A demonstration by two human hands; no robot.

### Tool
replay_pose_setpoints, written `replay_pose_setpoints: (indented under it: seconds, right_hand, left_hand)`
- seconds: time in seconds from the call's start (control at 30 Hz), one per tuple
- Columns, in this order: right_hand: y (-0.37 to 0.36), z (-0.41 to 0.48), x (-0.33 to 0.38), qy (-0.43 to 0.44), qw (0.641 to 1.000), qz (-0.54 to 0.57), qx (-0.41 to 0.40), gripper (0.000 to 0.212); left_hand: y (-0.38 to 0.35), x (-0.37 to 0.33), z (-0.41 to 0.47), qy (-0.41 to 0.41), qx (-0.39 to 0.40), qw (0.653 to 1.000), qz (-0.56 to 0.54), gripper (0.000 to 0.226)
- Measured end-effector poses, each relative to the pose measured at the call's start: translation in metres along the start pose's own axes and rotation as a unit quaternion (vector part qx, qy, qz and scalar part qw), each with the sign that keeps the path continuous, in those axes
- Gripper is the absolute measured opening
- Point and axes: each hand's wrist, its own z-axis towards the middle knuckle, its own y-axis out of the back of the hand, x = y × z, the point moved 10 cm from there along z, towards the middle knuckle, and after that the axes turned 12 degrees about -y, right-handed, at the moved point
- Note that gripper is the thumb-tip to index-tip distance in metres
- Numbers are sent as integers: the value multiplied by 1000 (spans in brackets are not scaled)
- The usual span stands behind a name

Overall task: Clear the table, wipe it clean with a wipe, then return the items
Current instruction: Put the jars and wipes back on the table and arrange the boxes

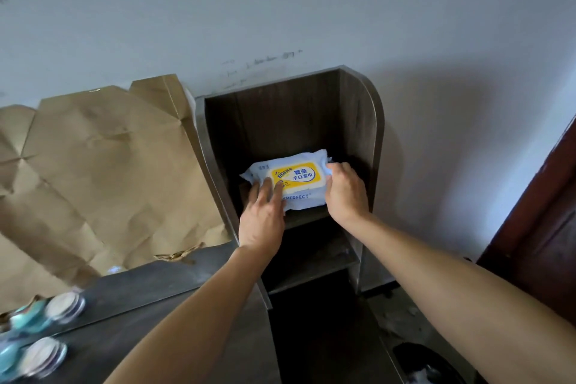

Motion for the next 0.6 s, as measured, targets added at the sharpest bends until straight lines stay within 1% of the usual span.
replay_pose_setpoints:
  seconds: [0.13, 0.23, 0.3, 0.33, 0.4, 0.6]
  right_hand:
    - [19, -4, 13, 23, 998, 59, -24, 25]
    - [48, -13, 28, 84, 989, 95, -74, 21]
    - [71, -25, 37, 122, 980, 98, -119, 19]
    - [81, -29, 39, 130, 978, 96, -135, 22]
    - [94, -40, 39, 136, 975, 94, -148, 26]
    - [104, -104, 40, 145, 973, 71, -162, 24]
  left_hand:
    - [10, -3, 1, 10, -17, 1000, -23, 41]
    - [29, -9, -5, 6, -64, 997, -46, 39]
    - [49, -18, -11, -20, -103, 993, -54, 34]
    - [57, -24, -13, -38, -119, 991, -52, 32]
    - [71, -34, -24, -64, -143, 986, -56, 31]
    - [99, -46, -91, -104, -188, 973, -81, 28]
